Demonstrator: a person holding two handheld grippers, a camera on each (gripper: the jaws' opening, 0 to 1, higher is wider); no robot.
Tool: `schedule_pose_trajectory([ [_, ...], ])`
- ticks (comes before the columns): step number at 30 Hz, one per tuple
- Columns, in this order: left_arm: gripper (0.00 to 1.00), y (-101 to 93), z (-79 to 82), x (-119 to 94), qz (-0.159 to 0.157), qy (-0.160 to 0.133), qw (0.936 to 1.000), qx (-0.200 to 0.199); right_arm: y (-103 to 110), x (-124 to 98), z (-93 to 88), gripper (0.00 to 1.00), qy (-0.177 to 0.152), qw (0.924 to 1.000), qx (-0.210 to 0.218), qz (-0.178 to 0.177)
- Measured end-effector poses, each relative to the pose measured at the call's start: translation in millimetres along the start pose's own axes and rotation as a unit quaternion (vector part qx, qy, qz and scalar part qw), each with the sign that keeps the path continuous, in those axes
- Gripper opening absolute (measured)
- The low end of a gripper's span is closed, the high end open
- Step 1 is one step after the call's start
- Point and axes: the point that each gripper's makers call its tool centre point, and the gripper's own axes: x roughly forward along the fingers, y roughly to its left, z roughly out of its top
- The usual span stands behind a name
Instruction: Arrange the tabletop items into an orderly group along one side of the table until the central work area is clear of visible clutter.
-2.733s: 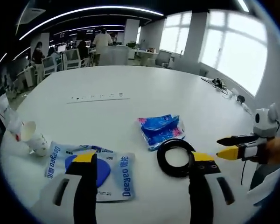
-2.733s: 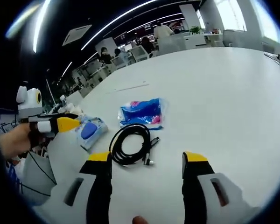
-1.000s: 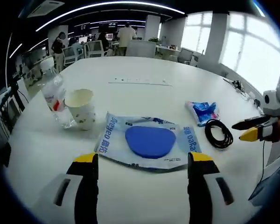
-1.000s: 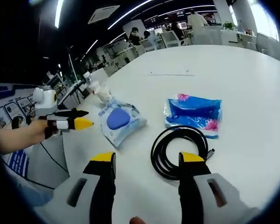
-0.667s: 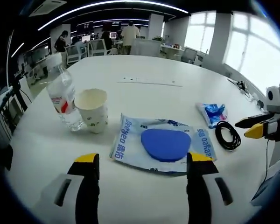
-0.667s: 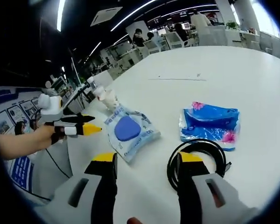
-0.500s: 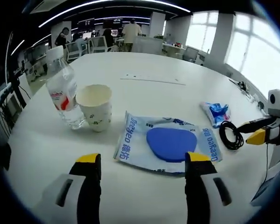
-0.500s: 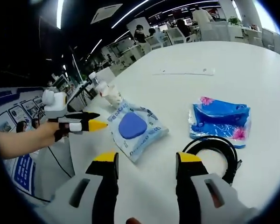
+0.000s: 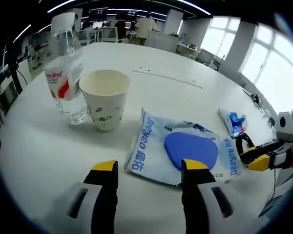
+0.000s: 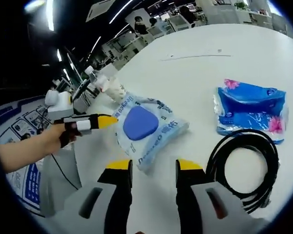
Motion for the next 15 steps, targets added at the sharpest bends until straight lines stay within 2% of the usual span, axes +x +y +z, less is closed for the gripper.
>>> schedule_pose_trajectory([
  [6, 0.4, 3.0, -3.1, 2.7, 0.013, 0.005, 0.9999, -0.001, 5.0, 14.8, -4.4, 0.25, 0.016, 0.9998, 0.008, 0.005],
  [9, 0.32, 6.4, -5.3, 4.1, 0.019, 0.01, 0.9998, -0.003, 2.0, 21.0, -7.4, 0.18, 0.026, 0.9995, 0.019, -0.006],
  [12, 0.22, 7.0, -6.1, 2.4, 0.027, 0.012, 0.9996, -0.006, 6.2, 24.6, -6.0, 0.09, 0.027, 0.9995, 0.018, 0.005],
  [15, 0.15, 8.9, -5.9, -1.1, 0.03, 0.005, 0.999, -0.033, 6.6, 24.9, -6.7, 0.05, 0.032, 0.9994, 0.007, 0.01],
])
